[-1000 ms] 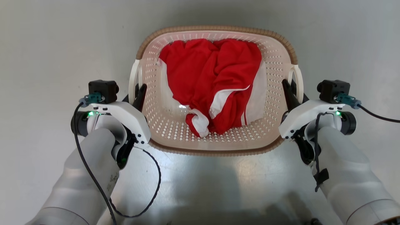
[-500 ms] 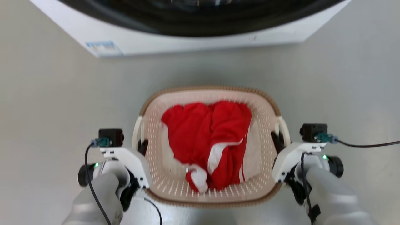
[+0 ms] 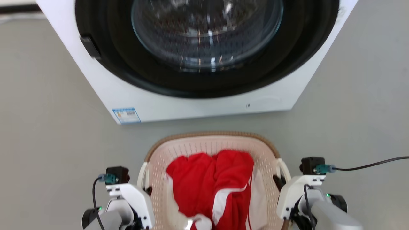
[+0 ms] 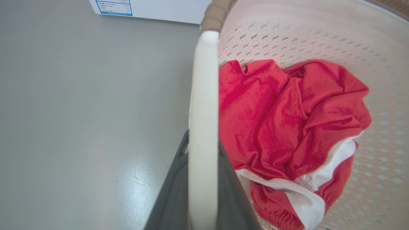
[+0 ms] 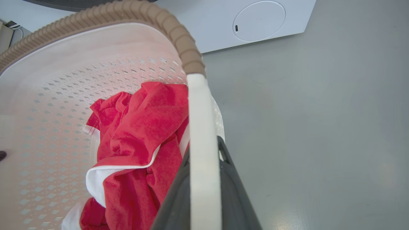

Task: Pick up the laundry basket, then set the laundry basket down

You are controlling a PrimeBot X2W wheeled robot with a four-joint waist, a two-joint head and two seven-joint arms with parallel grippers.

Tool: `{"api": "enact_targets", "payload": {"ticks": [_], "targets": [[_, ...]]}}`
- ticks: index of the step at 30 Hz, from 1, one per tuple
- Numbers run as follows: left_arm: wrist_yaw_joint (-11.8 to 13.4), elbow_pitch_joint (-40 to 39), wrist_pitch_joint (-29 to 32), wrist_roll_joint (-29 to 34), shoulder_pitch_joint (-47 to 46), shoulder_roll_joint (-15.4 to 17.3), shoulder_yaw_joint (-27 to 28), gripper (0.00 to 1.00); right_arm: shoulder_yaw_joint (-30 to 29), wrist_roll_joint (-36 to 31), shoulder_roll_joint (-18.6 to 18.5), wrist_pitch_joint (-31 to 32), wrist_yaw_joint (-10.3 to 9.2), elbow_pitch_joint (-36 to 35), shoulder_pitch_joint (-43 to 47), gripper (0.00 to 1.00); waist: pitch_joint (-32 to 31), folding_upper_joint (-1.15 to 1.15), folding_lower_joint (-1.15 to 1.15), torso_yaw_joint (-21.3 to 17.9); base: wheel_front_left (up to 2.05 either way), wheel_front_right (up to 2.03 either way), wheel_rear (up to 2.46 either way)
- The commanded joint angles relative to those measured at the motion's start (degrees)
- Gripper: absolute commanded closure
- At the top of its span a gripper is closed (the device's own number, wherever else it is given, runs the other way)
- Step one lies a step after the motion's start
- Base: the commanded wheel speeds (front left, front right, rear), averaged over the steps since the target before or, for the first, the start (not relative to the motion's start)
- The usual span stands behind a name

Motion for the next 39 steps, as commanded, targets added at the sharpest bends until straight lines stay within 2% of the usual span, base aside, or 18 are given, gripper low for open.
{"api": "enact_targets", "payload": {"ticks": [1,15,39], "targets": [[-0.4,0.0,0.6,-0.8,0.4,1.0,0.8,1.00,1.5,1.2,0.9,0.6,0.44,-0.8,1.2,1.00,-3.6,0.00,0.00,-0.2,0.00,0.00,0.00],[-0.4,0.9,3.8,-3.4,1.1,1.1,-1.1,1.00,6.0,6.2,-0.2,5.6,0.44,-0.2,1.5,1.00,-7.4,0.00,0.00,-0.2,0.00,0.00,0.00],[-0.4,1.3,3.5,-6.4,0.5,1.0,-3.7,1.00,12.4,11.3,-1.0,4.5,0.44,-0.1,0.4,1.00,-7.0,0.00,0.00,-0.3,0.00,0.00,0.00]]}}
